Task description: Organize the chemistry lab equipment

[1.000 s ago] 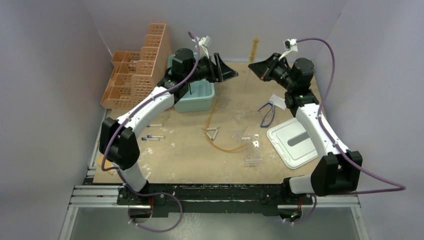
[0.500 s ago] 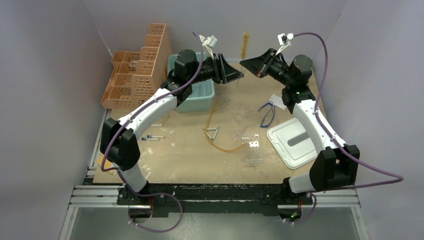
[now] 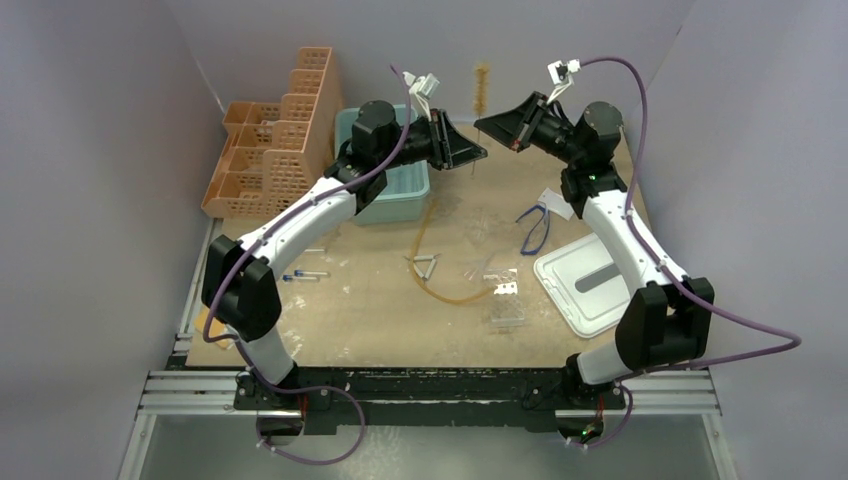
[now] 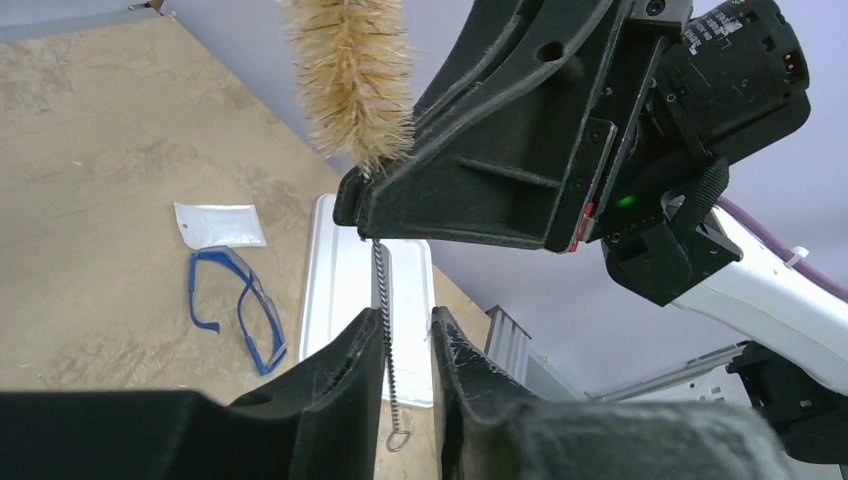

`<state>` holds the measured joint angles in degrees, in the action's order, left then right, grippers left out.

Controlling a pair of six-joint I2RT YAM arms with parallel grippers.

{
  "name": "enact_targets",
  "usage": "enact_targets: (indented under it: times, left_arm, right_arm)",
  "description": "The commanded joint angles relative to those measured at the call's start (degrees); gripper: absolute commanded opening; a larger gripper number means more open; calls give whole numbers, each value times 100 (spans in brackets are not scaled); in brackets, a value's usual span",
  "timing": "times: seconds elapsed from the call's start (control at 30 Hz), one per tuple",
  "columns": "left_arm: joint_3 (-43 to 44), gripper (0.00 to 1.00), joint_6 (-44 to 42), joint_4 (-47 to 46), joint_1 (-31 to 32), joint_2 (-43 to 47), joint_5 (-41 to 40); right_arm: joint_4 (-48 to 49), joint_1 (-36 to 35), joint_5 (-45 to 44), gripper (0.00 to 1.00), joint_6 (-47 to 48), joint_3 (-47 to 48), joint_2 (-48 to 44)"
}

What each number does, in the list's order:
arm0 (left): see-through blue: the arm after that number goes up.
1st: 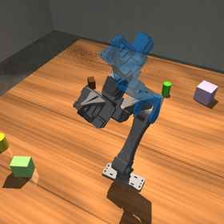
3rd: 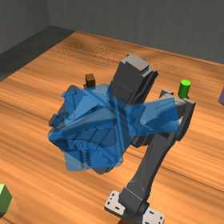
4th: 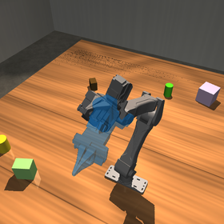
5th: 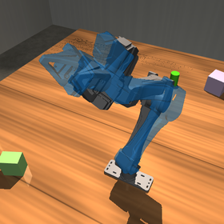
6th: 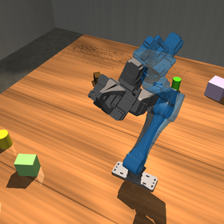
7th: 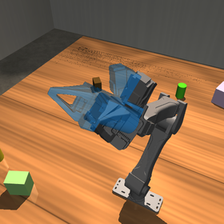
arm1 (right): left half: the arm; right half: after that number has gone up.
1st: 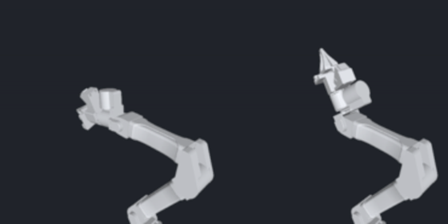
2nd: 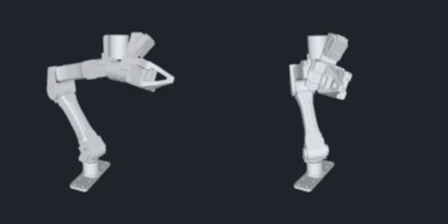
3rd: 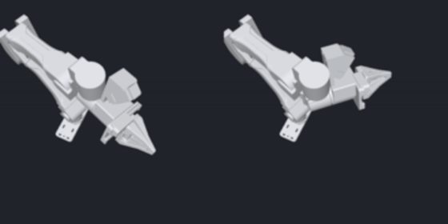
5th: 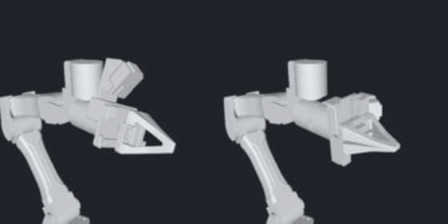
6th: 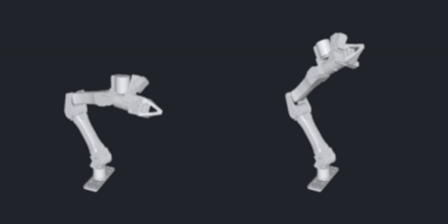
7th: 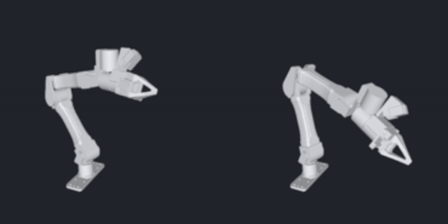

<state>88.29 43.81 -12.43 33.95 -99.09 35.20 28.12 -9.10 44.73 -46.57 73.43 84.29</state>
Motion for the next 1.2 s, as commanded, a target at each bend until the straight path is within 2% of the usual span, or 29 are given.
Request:
enact_targets:
  times: [0.0, 0.07, 0.17, 0.27, 0.37, 0.5, 0.7, 0.83, 0.97, 1.17]
  left_arm:
    - [307, 16, -260, -281, 46, 64, -18]
    - [345, 1, -413, -91, 41, 74, -137]
    - [396, 0, -714, 252, 41, 95, -377]
    - [424, 0, -918, 526, -3, 131, -683]
    - [389, 0, -971, 742, -136, 159, -1020]
    - [366, 0, -1174, 1427, -406, 239, -1855]
    - [637, 0, -1651, 2800, -665, 8, -3146]
    - [1426, 0, -1533, 4045, -781, -697, -3980]
    - [2483, 0, -1481, 4881, -934, -1666, -3890]
    - [2873, 0, -1606, 5216, -961, -2289, -3874]
  right_arm:
    - [293, -12, 202, 0, -81, 255, -29]
    - [274, -9, 186, 0, -81, 260, -19]
    - [212, -7, 205, 0, -81, 277, 6]
    - [60, -11, 205, 23, -7, 315, 13]
    - [-428, 5, -1, 39, 307, 545, 8]
    - [-1070, 4, -497, 48, 793, 764, -57]
    - [-1643, 3, -1027, 52, 1208, 724, -34]
    - [-1891, 7, -1287, 52, 1310, 650, 21]
    - [-2055, 8, -1492, 52, 1360, 594, 71]
    - [-2144, 13, -1676, 52, 1406, 526, 80]
